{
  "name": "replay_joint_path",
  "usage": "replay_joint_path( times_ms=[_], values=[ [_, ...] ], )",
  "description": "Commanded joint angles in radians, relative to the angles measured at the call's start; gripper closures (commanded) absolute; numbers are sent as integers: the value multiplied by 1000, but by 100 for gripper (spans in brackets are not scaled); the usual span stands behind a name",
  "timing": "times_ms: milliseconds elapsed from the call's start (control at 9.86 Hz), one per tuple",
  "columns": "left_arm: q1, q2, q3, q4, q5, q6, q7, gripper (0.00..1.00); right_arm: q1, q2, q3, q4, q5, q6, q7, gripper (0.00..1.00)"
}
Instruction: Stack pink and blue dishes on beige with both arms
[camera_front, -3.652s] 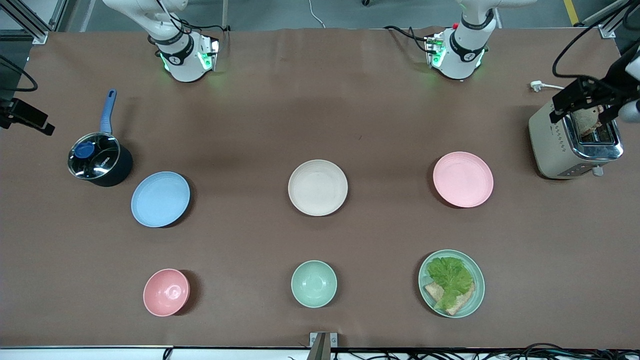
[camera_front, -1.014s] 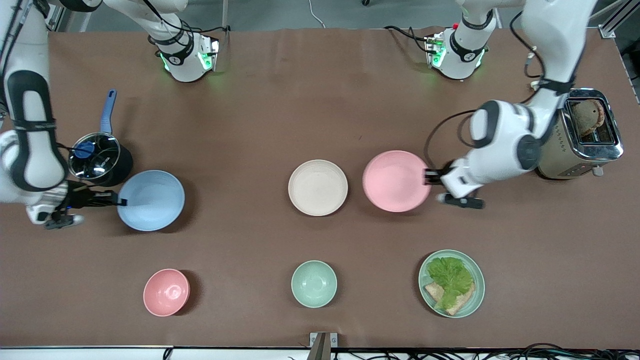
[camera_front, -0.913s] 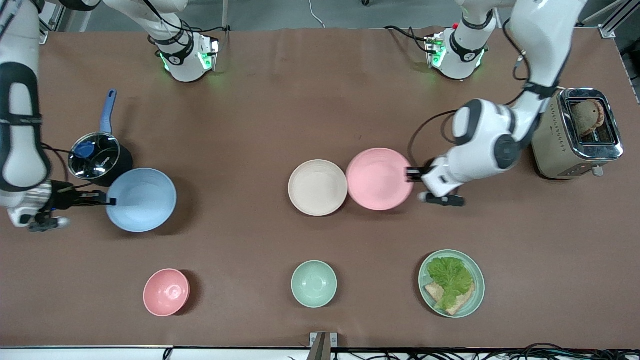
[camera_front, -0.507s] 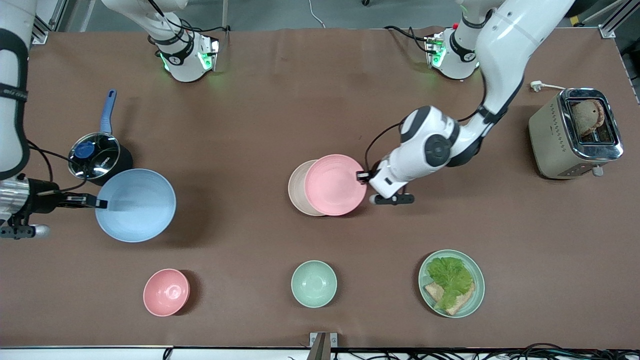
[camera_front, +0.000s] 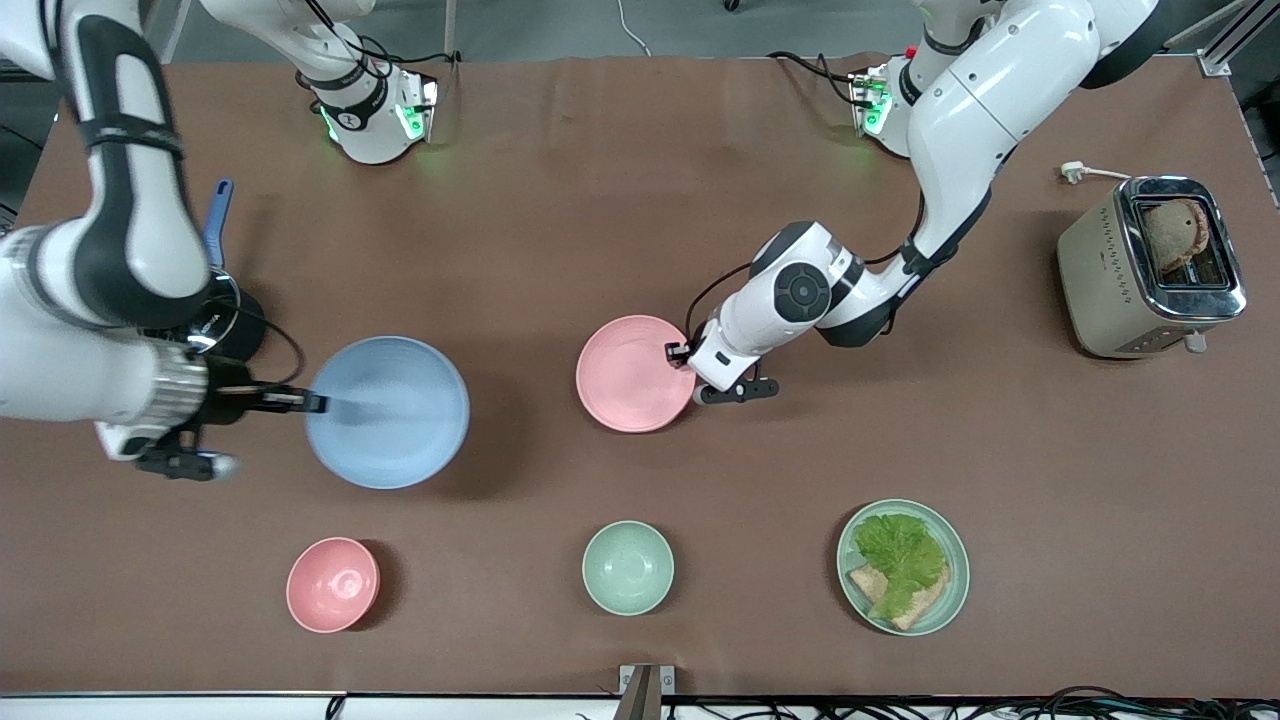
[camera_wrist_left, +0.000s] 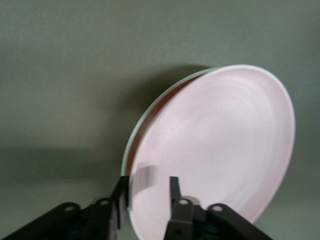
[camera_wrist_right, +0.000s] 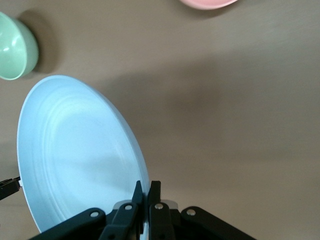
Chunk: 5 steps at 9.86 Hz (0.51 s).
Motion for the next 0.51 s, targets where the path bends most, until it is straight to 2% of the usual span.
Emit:
replay_joint_path(
  times_ms=[0,203,304,406],
  values=[
    [19,-55,9,-14,26,-58,6,0,-15,-47,104,-89,-20,50,91,99],
    [50,-182,46,-23,25,-223,113,0,-22,-49,210,-189,-7,159,140,99],
    [50,-263,93,-22,25,-338,145,0,-21,-44,262,-239,-7,243,173,99],
    [46,-347,156,-22,25,-399,214,0,-18,-39,319,-293,-6,338,201,99]
  ],
)
